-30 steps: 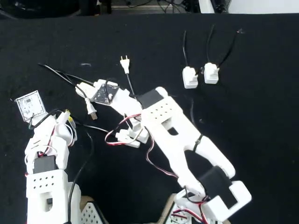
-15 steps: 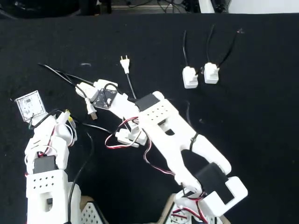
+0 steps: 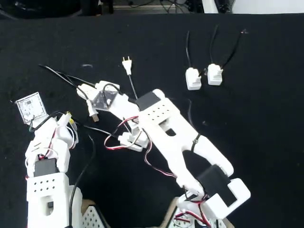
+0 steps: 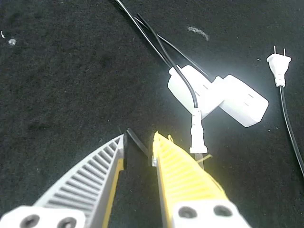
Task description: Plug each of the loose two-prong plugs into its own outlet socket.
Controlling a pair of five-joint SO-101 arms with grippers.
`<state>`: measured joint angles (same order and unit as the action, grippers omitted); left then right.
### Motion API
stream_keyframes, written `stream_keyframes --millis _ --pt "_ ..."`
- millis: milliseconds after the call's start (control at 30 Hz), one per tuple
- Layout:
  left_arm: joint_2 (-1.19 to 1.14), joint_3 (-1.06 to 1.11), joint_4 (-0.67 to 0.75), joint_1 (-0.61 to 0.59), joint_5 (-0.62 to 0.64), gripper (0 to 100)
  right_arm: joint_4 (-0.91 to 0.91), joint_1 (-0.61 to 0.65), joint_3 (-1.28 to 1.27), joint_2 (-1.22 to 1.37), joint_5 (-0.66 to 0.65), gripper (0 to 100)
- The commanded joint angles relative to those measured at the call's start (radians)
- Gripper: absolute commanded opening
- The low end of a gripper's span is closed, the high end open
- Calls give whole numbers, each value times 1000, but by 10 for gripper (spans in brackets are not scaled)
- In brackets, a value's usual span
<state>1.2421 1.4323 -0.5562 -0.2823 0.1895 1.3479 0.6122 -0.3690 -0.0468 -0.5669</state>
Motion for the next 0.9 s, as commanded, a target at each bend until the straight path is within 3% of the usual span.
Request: stream_keyframes --millis 0,233,433,867 --pt "9 -33 11 -39 0 113 21 61 94 -13 12 213" --pt "9 -54 12 -170 11 113 11 127 94 -2 20 230" --pt "6 -64 14 -286 157 113 -133 123 -7 30 21 234" --pt "3 -67 12 -305 175 113 -187 64 102 317 -40 232"
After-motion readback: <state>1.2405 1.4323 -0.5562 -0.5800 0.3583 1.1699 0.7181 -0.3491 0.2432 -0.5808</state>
